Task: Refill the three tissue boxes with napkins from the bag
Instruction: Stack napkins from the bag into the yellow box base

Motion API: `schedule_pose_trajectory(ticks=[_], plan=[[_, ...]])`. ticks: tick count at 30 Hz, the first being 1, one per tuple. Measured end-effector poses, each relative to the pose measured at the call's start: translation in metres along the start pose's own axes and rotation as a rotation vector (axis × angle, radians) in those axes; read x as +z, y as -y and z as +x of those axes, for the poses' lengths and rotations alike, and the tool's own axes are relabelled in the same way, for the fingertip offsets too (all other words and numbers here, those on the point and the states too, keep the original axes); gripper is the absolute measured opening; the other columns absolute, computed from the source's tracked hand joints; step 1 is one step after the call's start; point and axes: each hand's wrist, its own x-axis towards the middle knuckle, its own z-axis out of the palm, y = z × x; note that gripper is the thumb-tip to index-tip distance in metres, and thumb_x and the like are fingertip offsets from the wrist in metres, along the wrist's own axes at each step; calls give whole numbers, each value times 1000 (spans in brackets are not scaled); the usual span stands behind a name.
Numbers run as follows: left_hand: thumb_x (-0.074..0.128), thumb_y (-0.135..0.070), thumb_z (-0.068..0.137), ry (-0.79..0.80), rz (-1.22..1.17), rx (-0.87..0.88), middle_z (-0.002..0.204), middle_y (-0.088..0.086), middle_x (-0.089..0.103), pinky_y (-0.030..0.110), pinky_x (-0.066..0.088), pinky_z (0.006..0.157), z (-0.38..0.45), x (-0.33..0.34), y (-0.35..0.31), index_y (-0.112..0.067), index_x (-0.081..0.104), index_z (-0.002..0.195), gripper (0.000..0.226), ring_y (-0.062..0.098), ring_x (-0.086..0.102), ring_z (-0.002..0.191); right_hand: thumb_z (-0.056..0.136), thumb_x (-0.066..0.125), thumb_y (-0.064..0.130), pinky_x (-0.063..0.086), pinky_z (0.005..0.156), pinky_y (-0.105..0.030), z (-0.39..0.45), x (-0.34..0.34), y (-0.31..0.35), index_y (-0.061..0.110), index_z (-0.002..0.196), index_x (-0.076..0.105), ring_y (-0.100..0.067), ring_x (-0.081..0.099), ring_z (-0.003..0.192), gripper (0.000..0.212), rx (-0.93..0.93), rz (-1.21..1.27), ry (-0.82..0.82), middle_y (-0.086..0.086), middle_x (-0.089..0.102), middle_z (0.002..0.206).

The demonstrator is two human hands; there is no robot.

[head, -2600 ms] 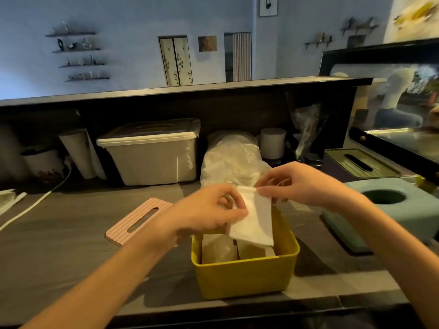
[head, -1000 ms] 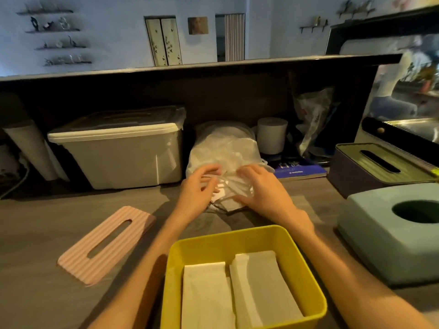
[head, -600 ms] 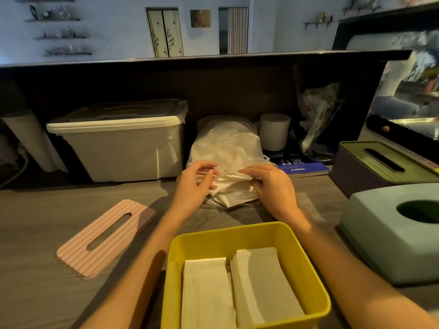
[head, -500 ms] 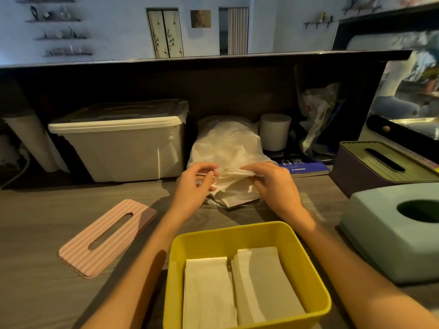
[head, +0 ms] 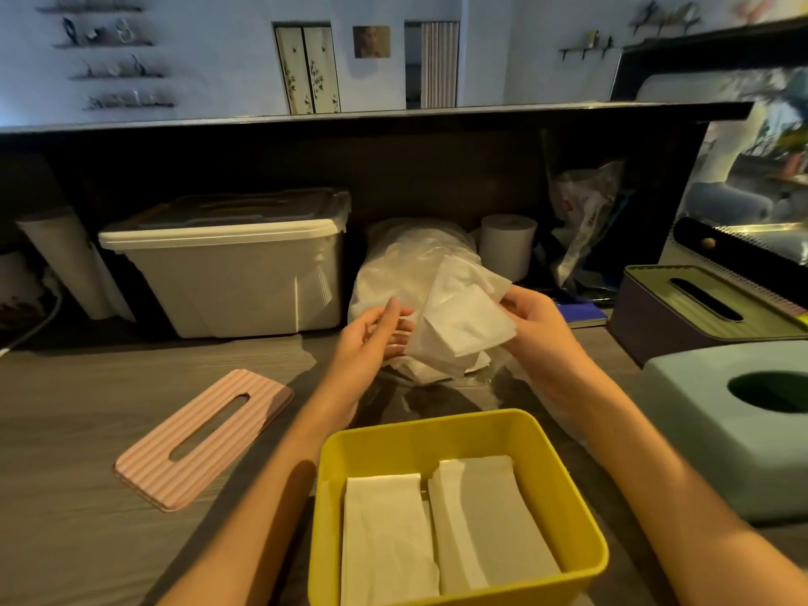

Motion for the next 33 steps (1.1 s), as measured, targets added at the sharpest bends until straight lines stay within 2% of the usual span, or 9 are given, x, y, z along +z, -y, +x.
schedule_pose_trajectory(ticks=[5,8,12,17,21,23,25,30,33], plan=[[30,-77,91,98,-250,-447,93,3,71,41,47,93,0,18,-15,-20,65,113,71,25,61,102,100,62,13,61,78,-26,-3,13,-2,20,110,73,-13,73,100,16,157,128,121,2,78,106],[41,-75,90,105,-395,-524,96,12,75,46,50,96,-10,23,-14,-13,68,119,73,31,66,105,95,71,25,63,78,-31,-3,18,-15,32,115,70,-6,71,97,21,-26,-301,47,15,74,102],[49,-63,96,190,-558,-494,126,17,69,47,48,103,-18,21,0,-14,60,134,63,33,68,114,82,84,17,53,87,-15,-2,17,-20,42,138,56,2,52,116,67,-371,-540,69,16,53,130],[44,-54,102,172,-505,-466,96,14,78,35,60,73,-19,19,-7,-14,65,112,46,25,77,77,82,84,14,42,102,-18,-1,16,-15,36,105,78,-6,45,130,32,-667,-771,186,9,54,138],[52,-59,96,98,-512,-532,119,21,71,46,53,92,-16,18,-6,-10,61,132,62,31,72,92,90,75,8,57,89,-30,-5,15,-5,22,110,76,-10,64,108,24,-472,-429,59,8,70,113],[52,-56,96,101,-566,-518,116,22,72,50,51,97,-18,16,-5,-10,64,127,57,37,67,108,94,71,16,60,89,-32,-7,13,0,26,119,70,-8,69,106,27,-315,-248,24,7,74,113],[53,-53,97,130,-590,-480,100,19,77,48,51,94,-19,15,-3,-11,67,115,47,36,68,103,94,71,21,59,90,-26,-7,12,1,35,122,66,-4,68,110,32,-178,-117,86,11,74,117],[42,-52,103,240,-622,-471,130,20,66,54,42,110,-17,21,0,-12,64,133,55,38,62,122,90,76,26,54,72,-10,-6,17,-15,30,114,67,-2,66,95,26,-156,-480,60,18,69,100],[41,-55,102,281,-643,-481,128,20,67,52,45,107,-15,20,2,-13,65,131,55,36,66,116,95,70,30,58,71,-18,-4,16,-18,29,117,68,0,65,92,21,-125,-477,2,19,67,100]])
